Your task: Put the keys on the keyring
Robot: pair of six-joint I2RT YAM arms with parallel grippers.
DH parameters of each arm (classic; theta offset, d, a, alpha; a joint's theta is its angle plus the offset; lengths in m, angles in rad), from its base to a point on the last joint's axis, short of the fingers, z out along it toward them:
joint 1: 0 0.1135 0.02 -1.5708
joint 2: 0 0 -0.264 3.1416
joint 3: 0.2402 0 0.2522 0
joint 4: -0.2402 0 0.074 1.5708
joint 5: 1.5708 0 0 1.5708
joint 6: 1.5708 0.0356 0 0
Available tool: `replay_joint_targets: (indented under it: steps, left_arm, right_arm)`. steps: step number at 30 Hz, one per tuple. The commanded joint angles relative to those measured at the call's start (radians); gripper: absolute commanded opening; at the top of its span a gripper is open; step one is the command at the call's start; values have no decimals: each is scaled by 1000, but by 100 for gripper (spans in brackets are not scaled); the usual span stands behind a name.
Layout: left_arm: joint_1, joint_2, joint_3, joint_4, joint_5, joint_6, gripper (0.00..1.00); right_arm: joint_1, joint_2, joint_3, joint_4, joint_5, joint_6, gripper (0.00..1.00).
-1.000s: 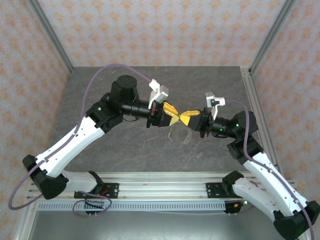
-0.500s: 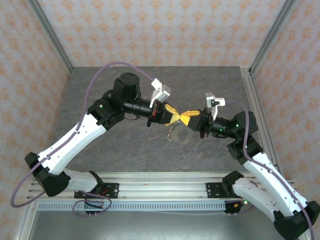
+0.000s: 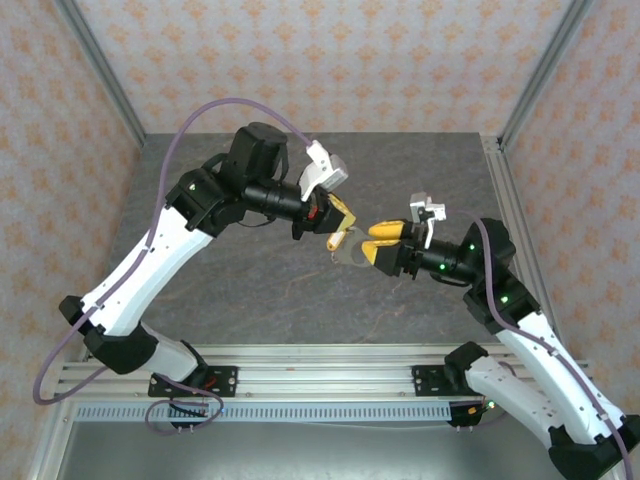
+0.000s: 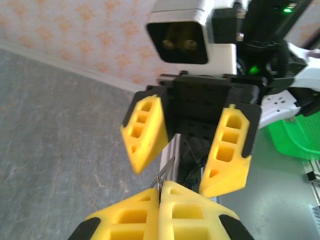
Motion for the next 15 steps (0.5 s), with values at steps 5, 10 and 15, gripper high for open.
replay_joint_targets:
  steps: [5, 10, 15]
  left_arm:
    - [3, 85, 134, -196, -155, -87, 0]
    - [-1, 173, 282, -329, -321, -211, 0]
    - [-20, 173, 317, -329, -434, -257, 0]
  right_arm:
    - [2, -13, 33, -177, 169, -168, 57]
    - [2, 6, 22, -191, 211, -217, 57]
    - [2, 8, 1, -164, 216, -224, 54]
